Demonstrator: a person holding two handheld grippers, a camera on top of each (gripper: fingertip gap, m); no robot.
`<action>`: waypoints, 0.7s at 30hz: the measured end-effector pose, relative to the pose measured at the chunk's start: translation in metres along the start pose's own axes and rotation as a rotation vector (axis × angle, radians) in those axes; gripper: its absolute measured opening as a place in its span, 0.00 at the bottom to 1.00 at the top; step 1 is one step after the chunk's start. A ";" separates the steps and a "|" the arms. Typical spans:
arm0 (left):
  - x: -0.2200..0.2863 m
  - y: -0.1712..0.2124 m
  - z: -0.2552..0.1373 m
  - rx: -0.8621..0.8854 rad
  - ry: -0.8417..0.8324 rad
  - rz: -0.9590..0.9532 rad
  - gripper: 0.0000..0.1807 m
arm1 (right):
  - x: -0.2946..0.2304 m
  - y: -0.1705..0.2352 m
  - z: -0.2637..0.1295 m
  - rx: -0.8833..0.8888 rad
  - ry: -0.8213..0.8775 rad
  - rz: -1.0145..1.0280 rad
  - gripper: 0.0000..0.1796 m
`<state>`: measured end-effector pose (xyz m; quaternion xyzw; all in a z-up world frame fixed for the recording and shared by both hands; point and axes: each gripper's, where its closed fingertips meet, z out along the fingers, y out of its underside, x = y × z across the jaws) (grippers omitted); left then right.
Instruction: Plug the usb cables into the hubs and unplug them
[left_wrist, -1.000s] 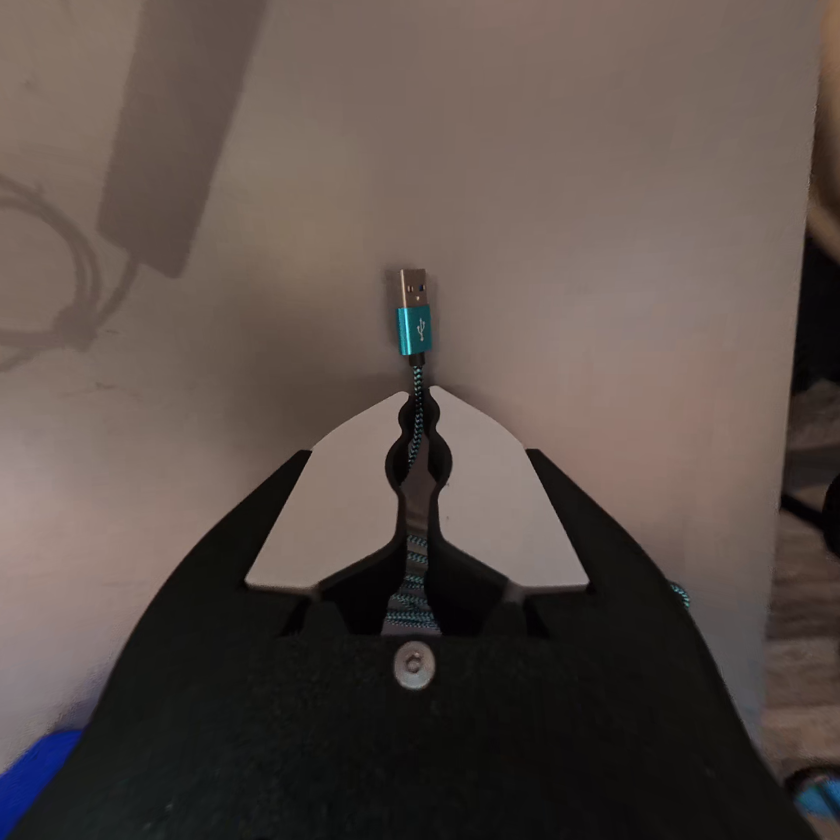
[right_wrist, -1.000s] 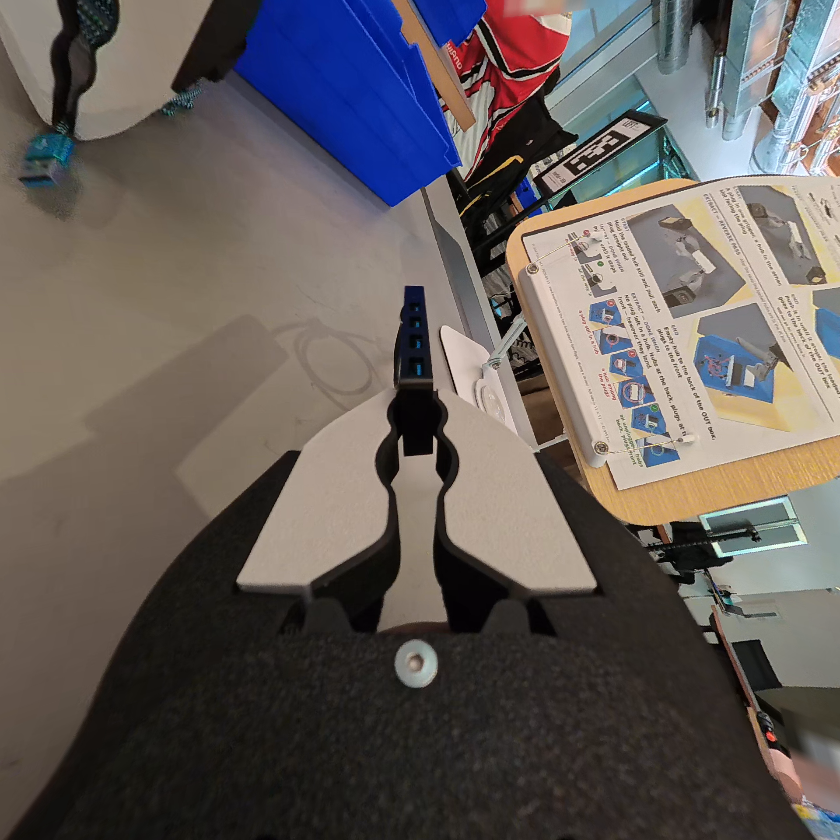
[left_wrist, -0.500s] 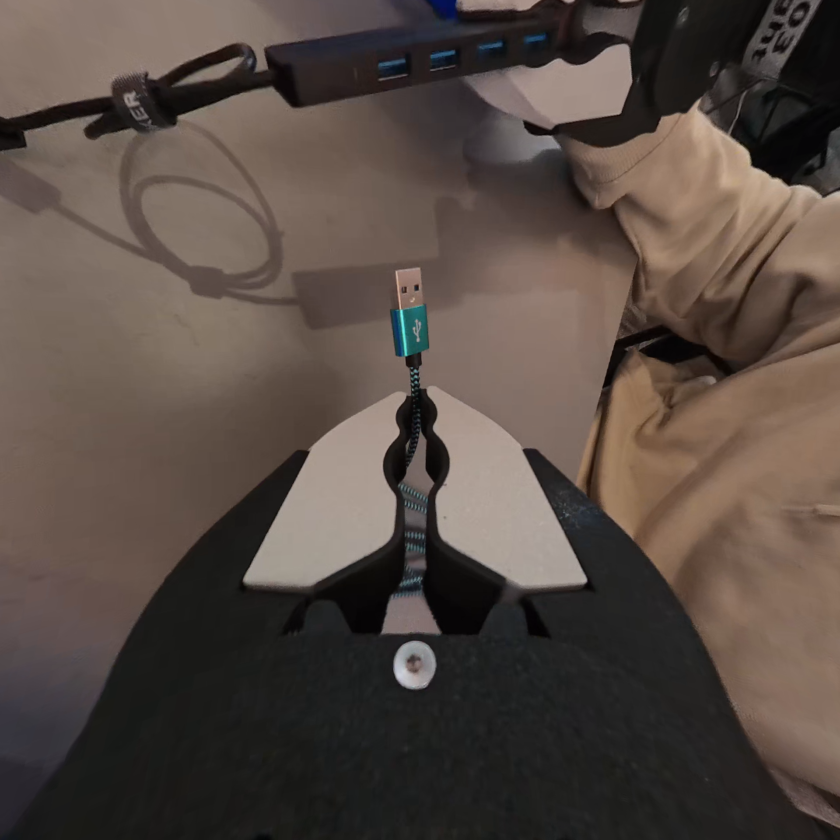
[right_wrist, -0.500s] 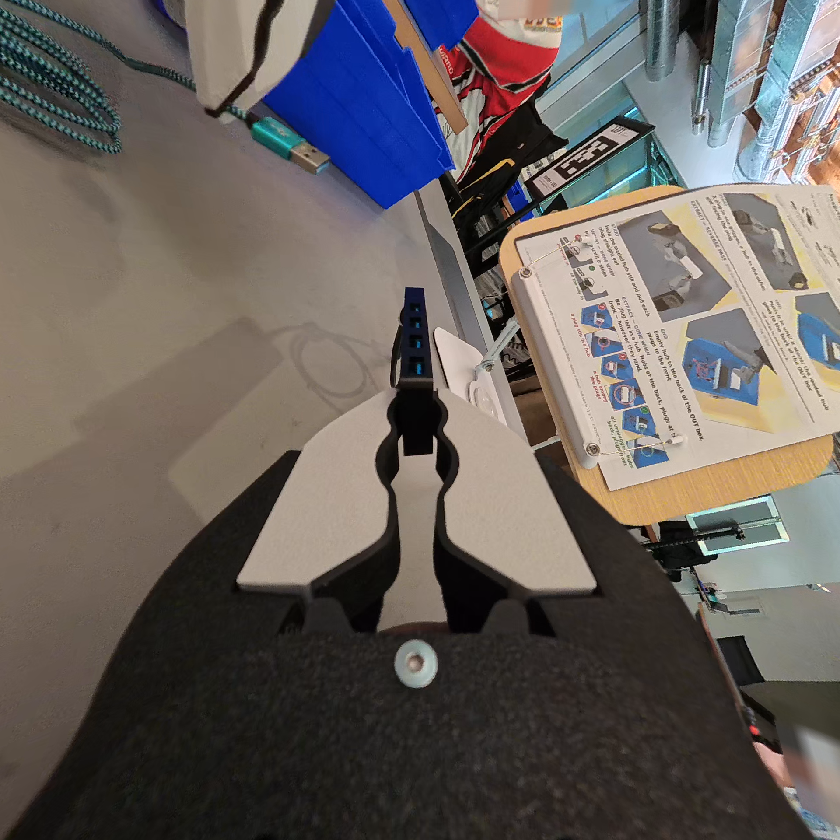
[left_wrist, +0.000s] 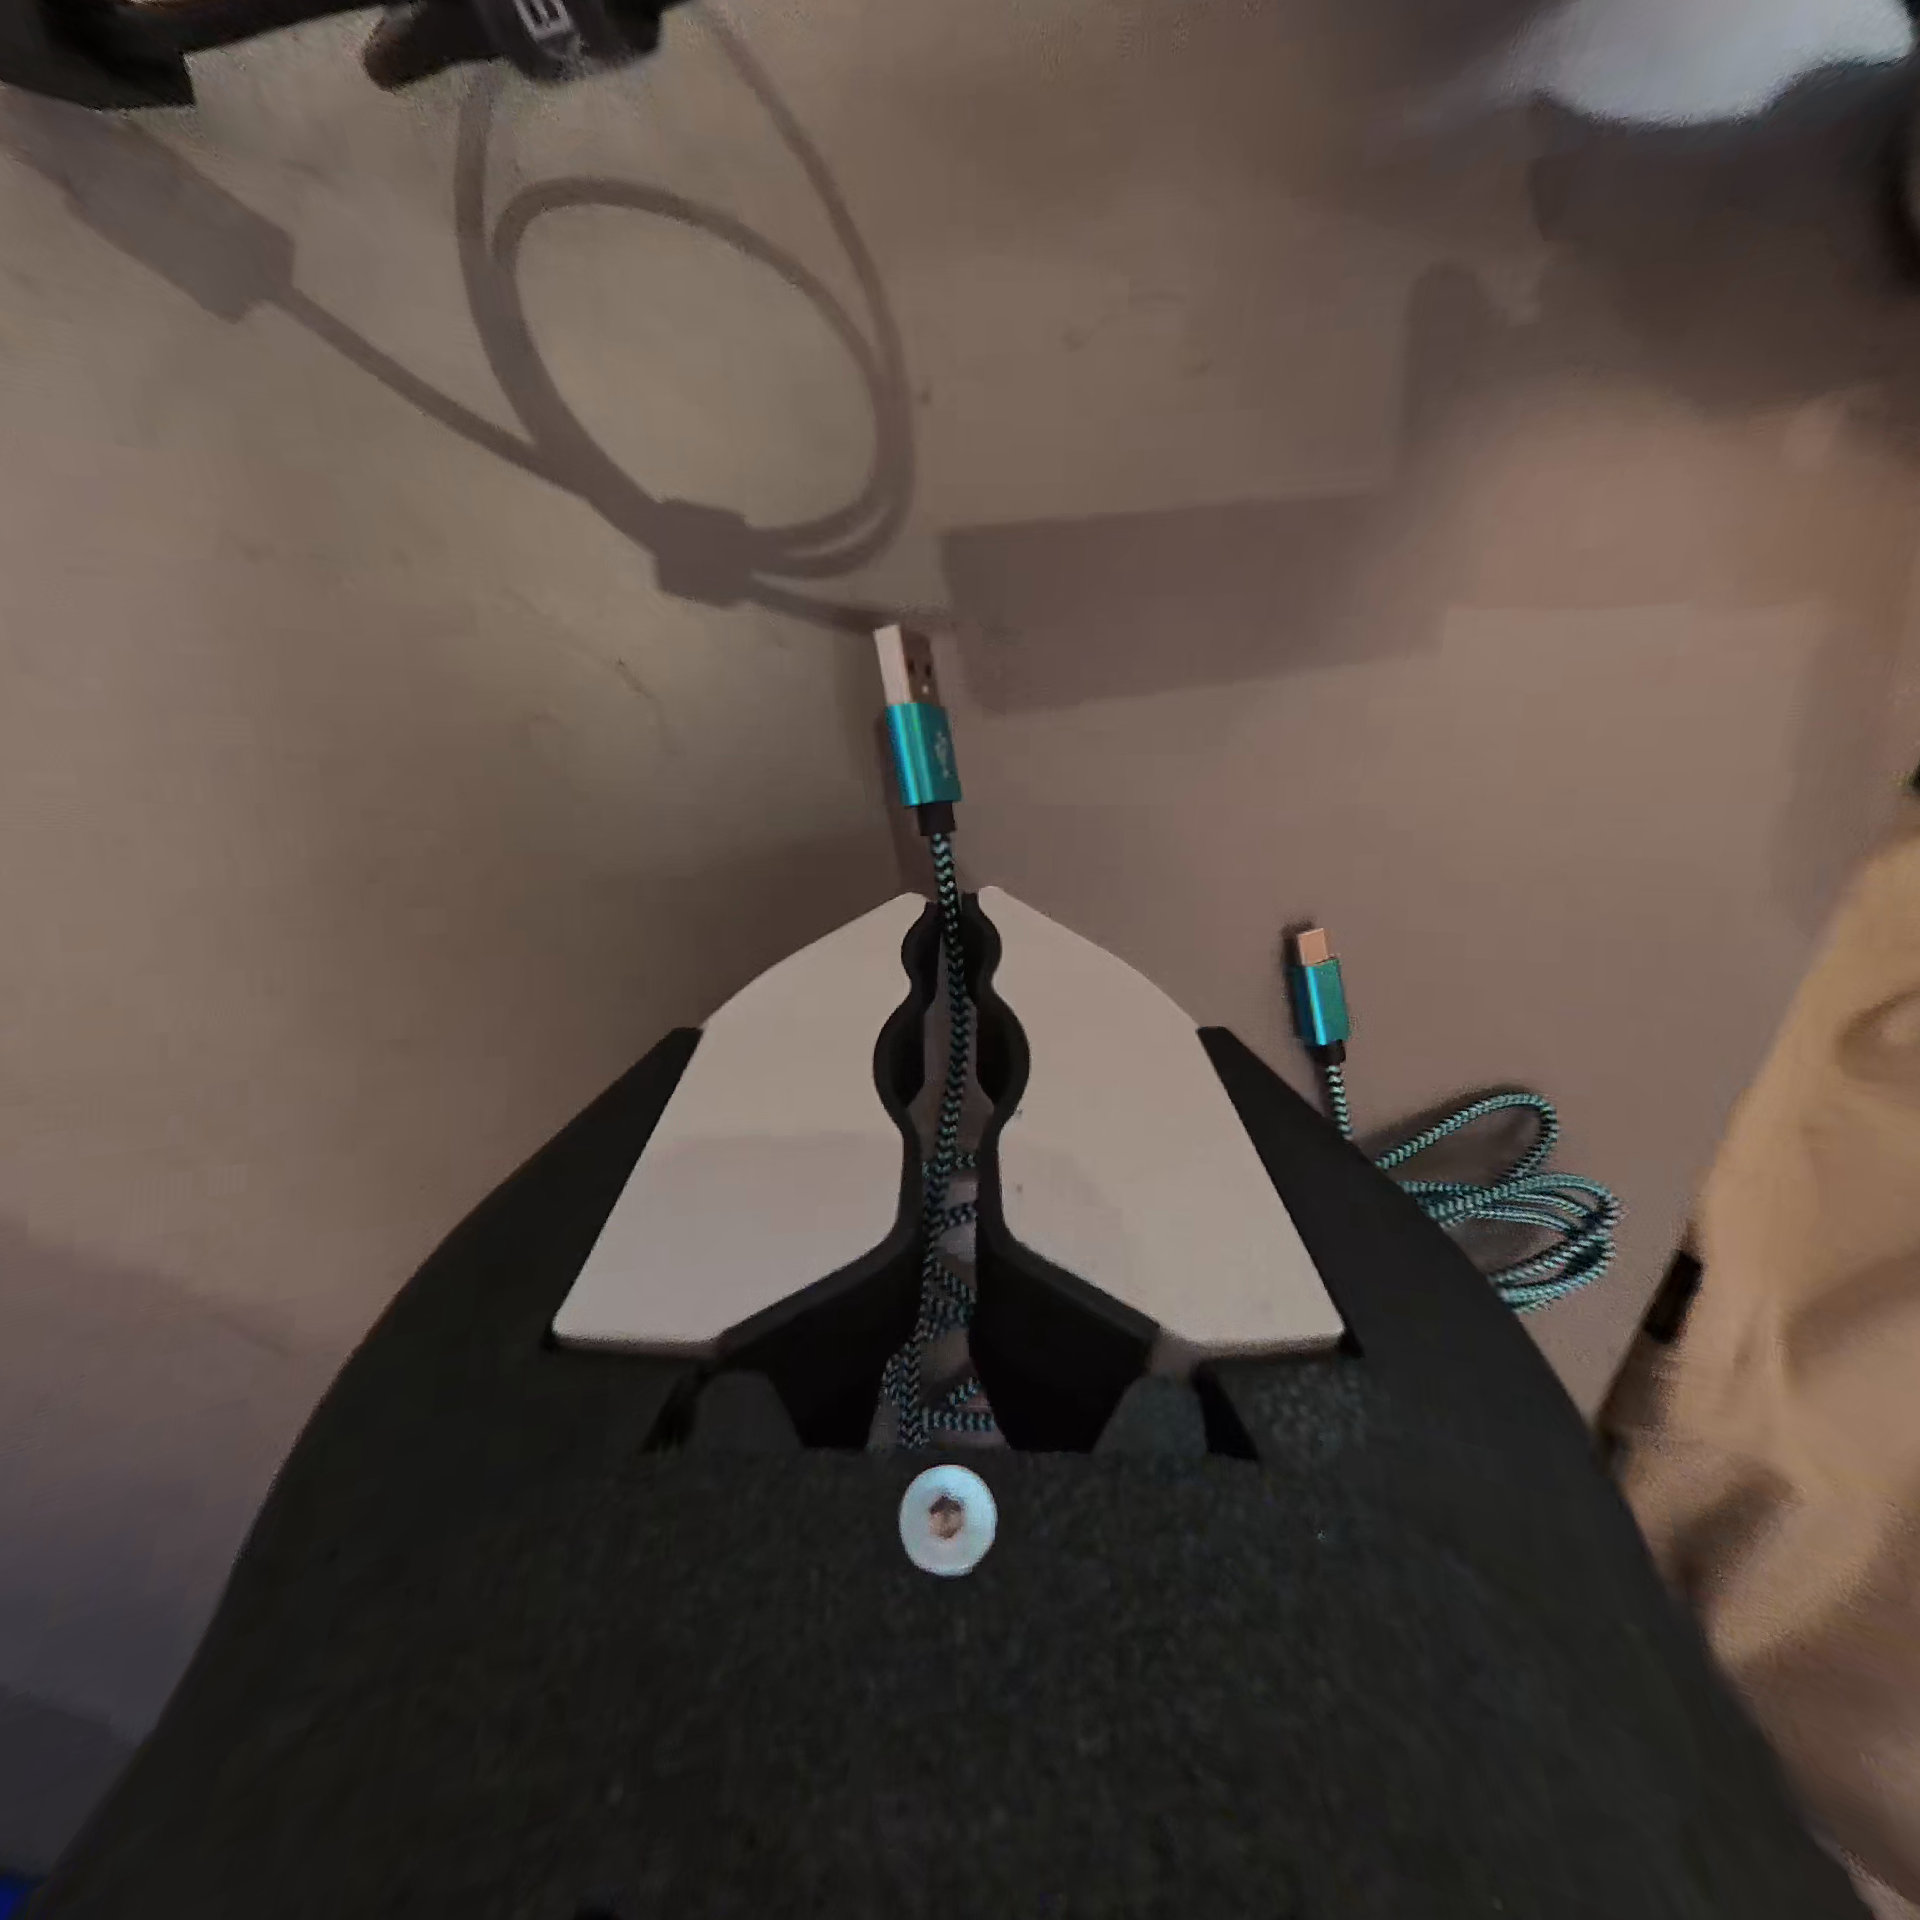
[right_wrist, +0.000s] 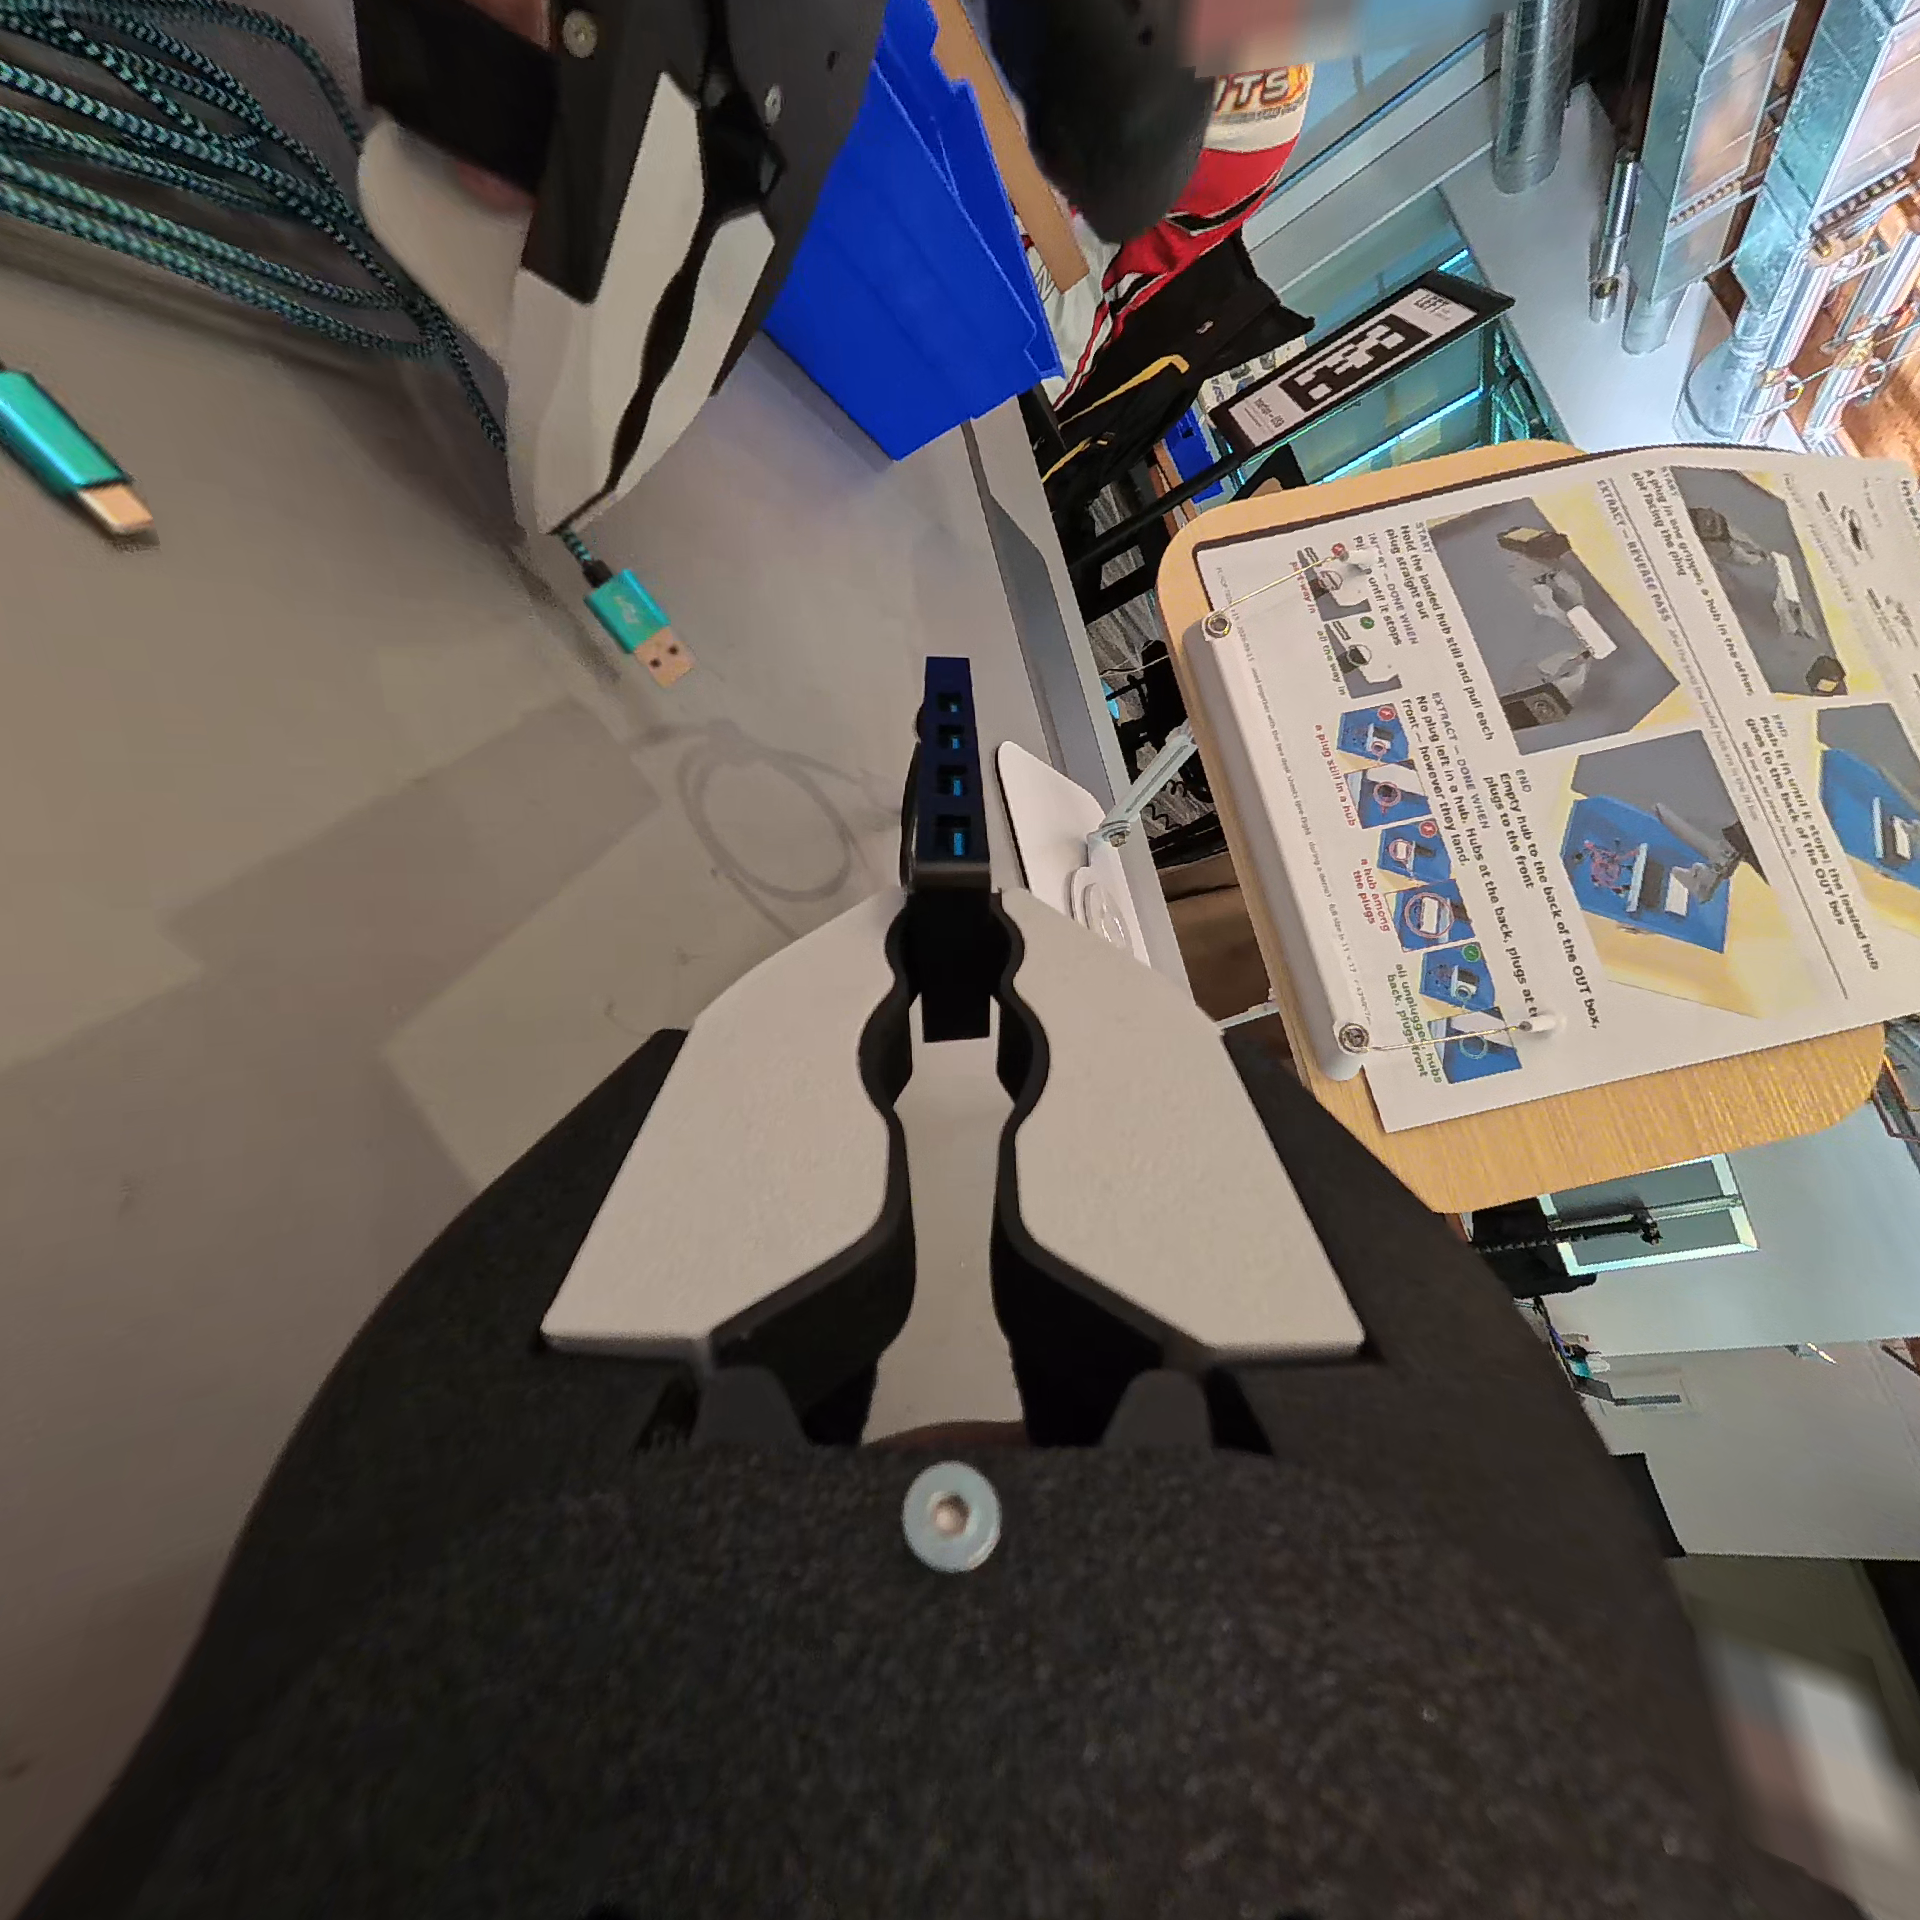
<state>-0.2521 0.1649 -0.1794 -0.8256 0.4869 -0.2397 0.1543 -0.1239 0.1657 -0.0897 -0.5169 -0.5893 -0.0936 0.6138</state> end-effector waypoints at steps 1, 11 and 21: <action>-0.002 0.001 0.002 0.001 -0.018 0.017 0.02 | 0.000 0.000 0.000 0.000 -0.001 -0.001 0.06; 0.003 -0.008 -0.022 0.224 -0.454 0.456 0.19 | -0.001 0.001 0.001 -0.004 -0.007 -0.004 0.06; 0.007 0.000 -0.012 0.100 -0.607 0.776 0.20 | -0.002 0.002 0.001 -0.009 -0.008 -0.006 0.06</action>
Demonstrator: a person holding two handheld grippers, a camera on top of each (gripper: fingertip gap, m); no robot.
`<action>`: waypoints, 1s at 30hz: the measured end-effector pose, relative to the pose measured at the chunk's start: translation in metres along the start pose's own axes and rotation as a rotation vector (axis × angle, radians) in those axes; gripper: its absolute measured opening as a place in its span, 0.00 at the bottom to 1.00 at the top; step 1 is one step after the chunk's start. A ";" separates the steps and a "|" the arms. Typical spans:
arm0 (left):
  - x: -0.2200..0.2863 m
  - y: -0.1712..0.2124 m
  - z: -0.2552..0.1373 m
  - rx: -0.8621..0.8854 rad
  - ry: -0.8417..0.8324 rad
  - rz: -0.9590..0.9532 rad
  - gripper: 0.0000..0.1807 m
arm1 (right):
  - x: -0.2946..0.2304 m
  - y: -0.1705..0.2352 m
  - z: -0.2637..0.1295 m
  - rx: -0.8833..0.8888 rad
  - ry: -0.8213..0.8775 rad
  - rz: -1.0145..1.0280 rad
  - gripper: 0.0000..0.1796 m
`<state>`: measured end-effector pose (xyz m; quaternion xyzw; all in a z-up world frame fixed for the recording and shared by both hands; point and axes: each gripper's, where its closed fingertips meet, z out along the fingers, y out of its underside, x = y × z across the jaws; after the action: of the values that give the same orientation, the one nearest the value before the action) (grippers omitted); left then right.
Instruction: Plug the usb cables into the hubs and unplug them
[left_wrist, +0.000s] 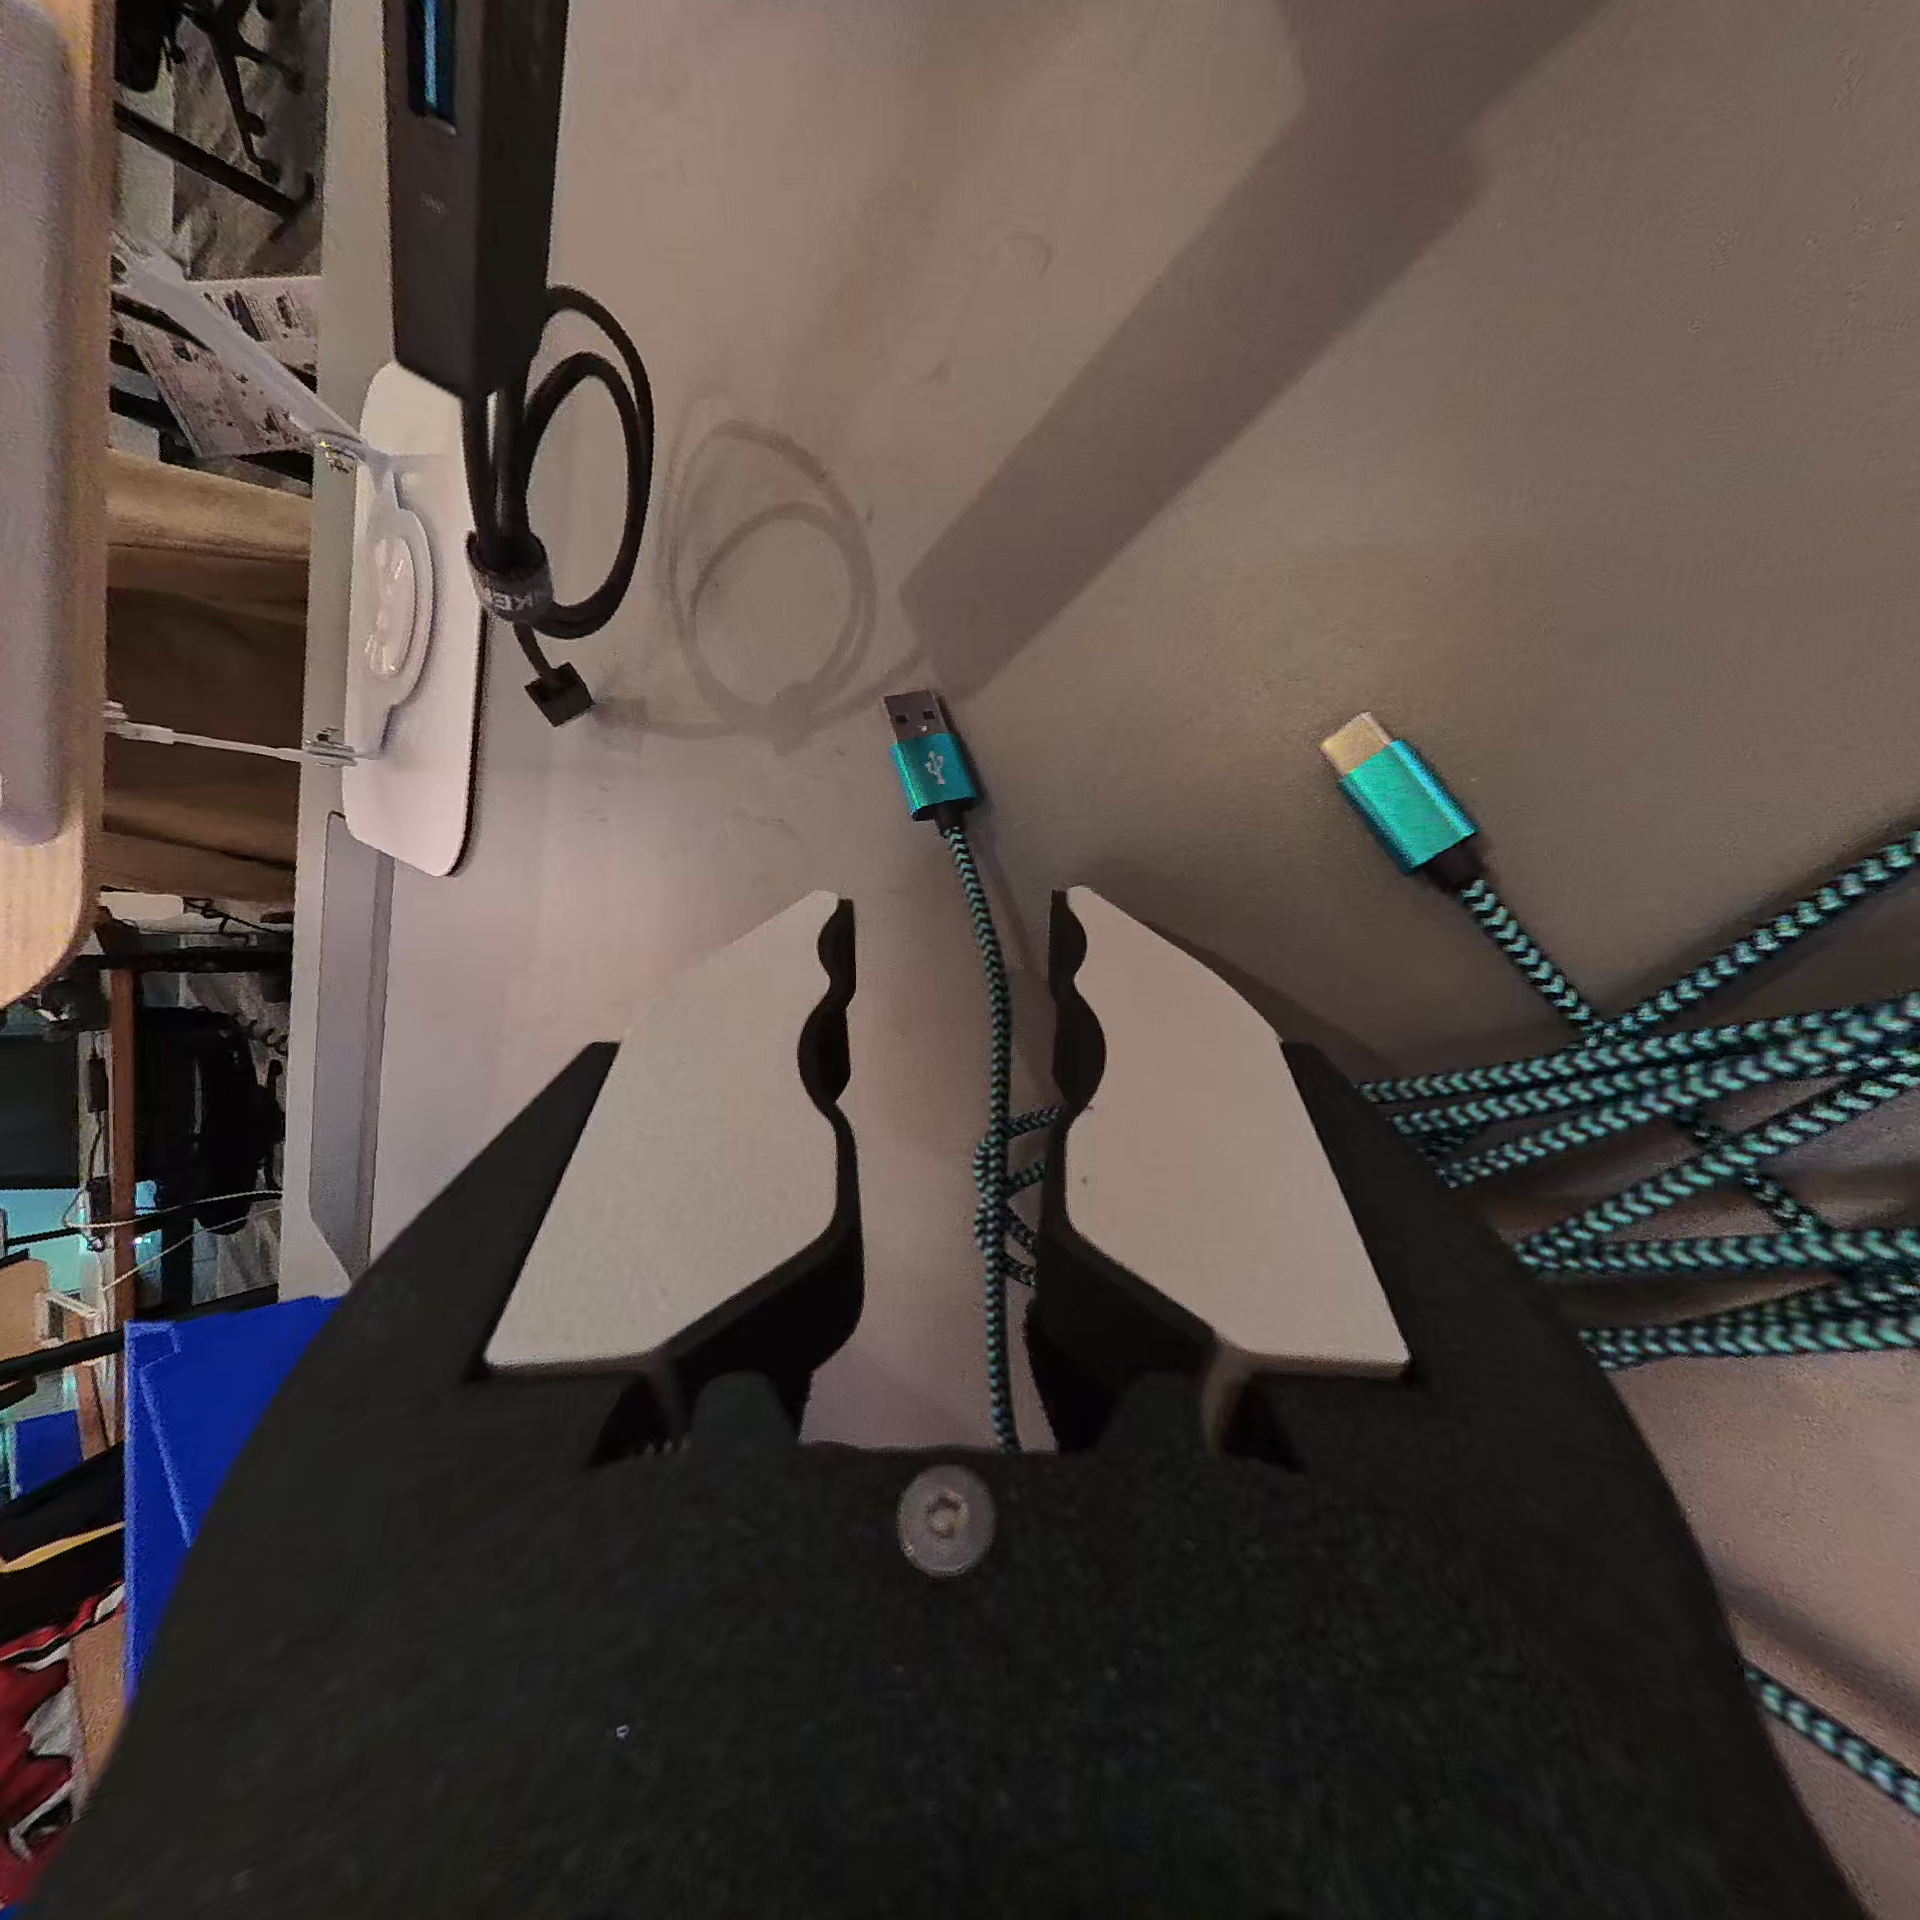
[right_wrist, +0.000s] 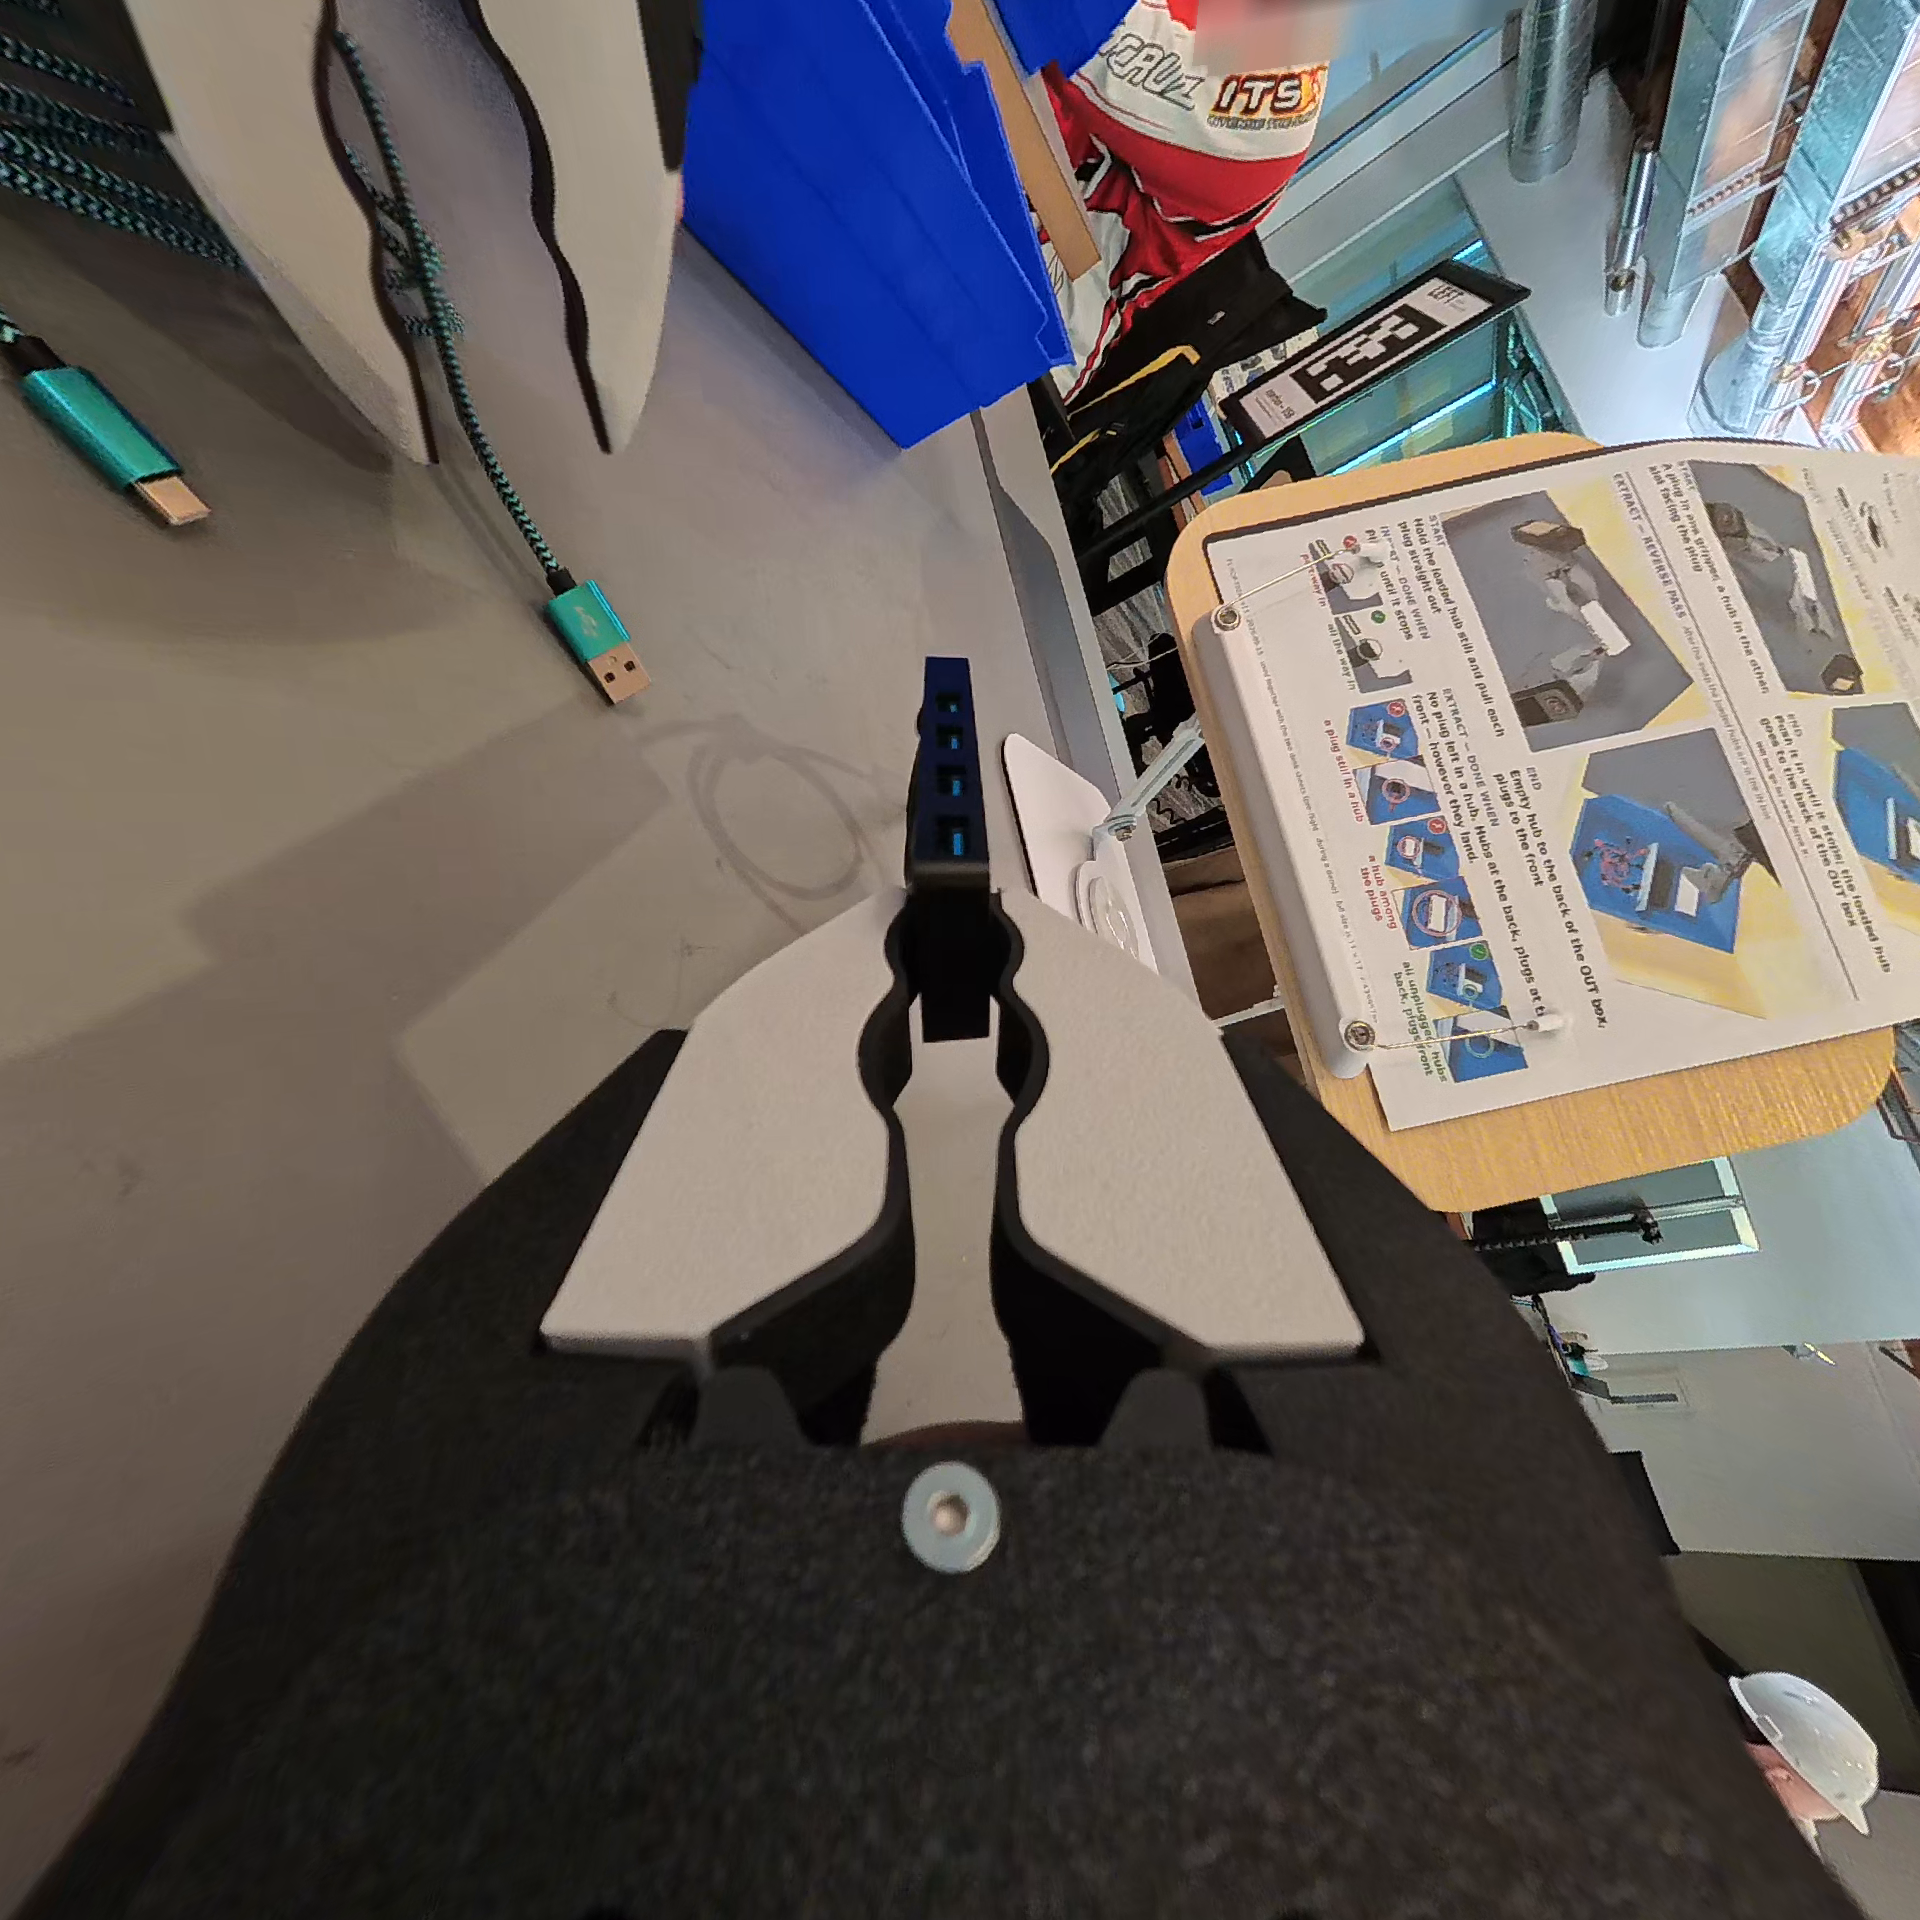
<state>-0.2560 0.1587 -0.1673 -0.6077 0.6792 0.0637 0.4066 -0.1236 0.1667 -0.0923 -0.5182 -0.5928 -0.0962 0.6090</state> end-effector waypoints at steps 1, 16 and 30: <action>-0.001 0.002 0.002 -0.007 0.006 0.003 0.20 | 0.000 0.000 0.000 0.000 0.001 0.001 0.06; -0.003 0.017 0.021 -0.037 0.037 -0.062 0.01 | 0.001 0.001 -0.001 0.001 0.003 0.003 0.06; -0.029 -0.025 -0.034 -0.014 0.227 -0.560 0.01 | -0.001 -0.004 0.000 -0.020 0.062 -0.120 0.06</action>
<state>-0.2521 0.1555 -0.1166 -0.7774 0.5258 -0.1147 0.3256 -0.1271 0.1642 -0.0914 -0.4848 -0.6024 -0.1546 0.6150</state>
